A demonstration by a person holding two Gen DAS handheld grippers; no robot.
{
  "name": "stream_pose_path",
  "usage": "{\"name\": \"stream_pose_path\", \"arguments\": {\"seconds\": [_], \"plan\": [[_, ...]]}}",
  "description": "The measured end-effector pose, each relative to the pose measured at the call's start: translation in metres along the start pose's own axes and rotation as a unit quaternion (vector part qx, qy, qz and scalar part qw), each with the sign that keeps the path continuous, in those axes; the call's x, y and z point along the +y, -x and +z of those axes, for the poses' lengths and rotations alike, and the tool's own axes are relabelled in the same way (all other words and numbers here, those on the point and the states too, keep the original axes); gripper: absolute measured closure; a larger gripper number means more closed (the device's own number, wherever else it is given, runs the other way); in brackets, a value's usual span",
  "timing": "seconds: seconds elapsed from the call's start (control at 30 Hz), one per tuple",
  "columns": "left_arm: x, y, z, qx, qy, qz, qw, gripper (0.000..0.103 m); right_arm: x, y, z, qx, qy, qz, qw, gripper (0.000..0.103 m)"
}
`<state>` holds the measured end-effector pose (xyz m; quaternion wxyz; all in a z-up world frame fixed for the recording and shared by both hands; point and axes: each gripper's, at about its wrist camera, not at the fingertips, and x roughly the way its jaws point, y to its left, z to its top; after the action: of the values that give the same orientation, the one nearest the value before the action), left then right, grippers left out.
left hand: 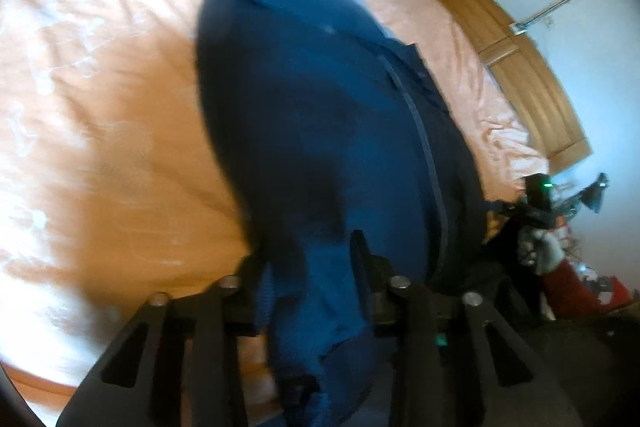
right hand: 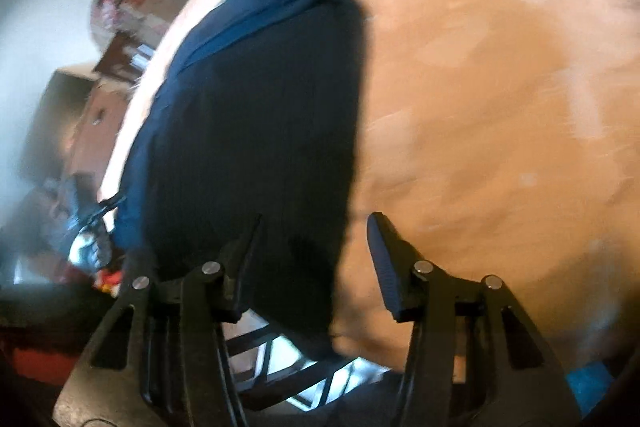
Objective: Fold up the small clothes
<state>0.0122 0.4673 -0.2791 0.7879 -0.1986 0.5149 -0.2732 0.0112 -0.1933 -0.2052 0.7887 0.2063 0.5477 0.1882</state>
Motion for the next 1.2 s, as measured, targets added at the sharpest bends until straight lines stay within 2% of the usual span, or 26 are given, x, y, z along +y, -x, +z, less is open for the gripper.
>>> {"name": "stream_pose_path", "arguments": {"seconds": [0.07, 0.23, 0.33, 0.47, 0.53, 0.57, 0.6, 0.7, 0.83, 0.93, 1.03, 1.07, 1.13, 1.2], "plan": [[0.002, -0.001, 0.000, -0.003, 0.009, -0.006, 0.9999, 0.084, 0.000, -0.010, 0.005, 0.014, 0.002, -0.002, 1.000, 0.055], [0.009, -0.001, -0.003, -0.008, 0.032, -0.031, 0.9990, 0.084, 0.007, -0.030, 0.014, 0.030, 0.000, 0.034, 0.999, 0.052], [0.011, -0.002, -0.004, -0.009, 0.039, -0.040, 0.9984, 0.084, 0.007, -0.035, 0.020, 0.030, -0.018, 0.072, 0.997, 0.047], [0.009, 0.001, -0.005, -0.007, 0.029, -0.040, 0.9987, 0.085, 0.016, -0.035, 0.014, 0.037, -0.023, 0.127, 0.991, 0.047], [0.005, 0.001, -0.005, -0.005, 0.021, -0.039, 0.9990, 0.085, 0.016, -0.037, 0.009, 0.044, -0.013, 0.108, 0.993, 0.051], [0.003, 0.000, -0.005, -0.001, 0.015, -0.033, 0.9993, 0.085, 0.014, -0.039, 0.008, 0.045, -0.005, 0.088, 0.995, 0.060], [0.001, -0.001, -0.005, 0.004, 0.009, -0.024, 0.9997, 0.085, 0.014, -0.039, 0.007, 0.043, 0.001, 0.072, 0.996, 0.064], [0.002, -0.004, -0.002, 0.007, -0.001, -0.009, 0.9999, 0.085, 0.015, -0.039, 0.009, 0.035, 0.010, 0.053, 0.998, 0.065], [0.000, -0.010, 0.005, 0.003, 0.003, -0.018, 0.9998, 0.087, 0.018, -0.054, 0.017, 0.031, 0.002, 0.081, 0.996, 0.057], [0.001, -0.010, 0.006, -0.008, 0.012, -0.053, 0.9985, 0.095, 0.008, -0.047, 0.014, 0.025, -0.016, 0.125, 0.992, 0.055], [0.009, -0.005, 0.001, -0.016, 0.025, -0.069, 0.9972, 0.095, -0.003, -0.035, 0.006, 0.016, -0.030, 0.156, 0.987, 0.058], [0.012, -0.006, 0.000, -0.016, 0.028, -0.065, 0.9973, 0.094, -0.010, -0.033, 0.005, 0.011, -0.041, 0.160, 0.986, 0.061], [0.015, -0.010, 0.001, -0.013, 0.028, -0.058, 0.9978, 0.092, -0.016, -0.036, 0.004, 0.012, -0.040, 0.133, 0.990, 0.073], [0.015, -0.014, 0.004, -0.012, 0.034, -0.066, 0.9971, 0.092, -0.017, -0.044, 0.007, 0.006, -0.045, 0.137, 0.990, 0.073]]}}
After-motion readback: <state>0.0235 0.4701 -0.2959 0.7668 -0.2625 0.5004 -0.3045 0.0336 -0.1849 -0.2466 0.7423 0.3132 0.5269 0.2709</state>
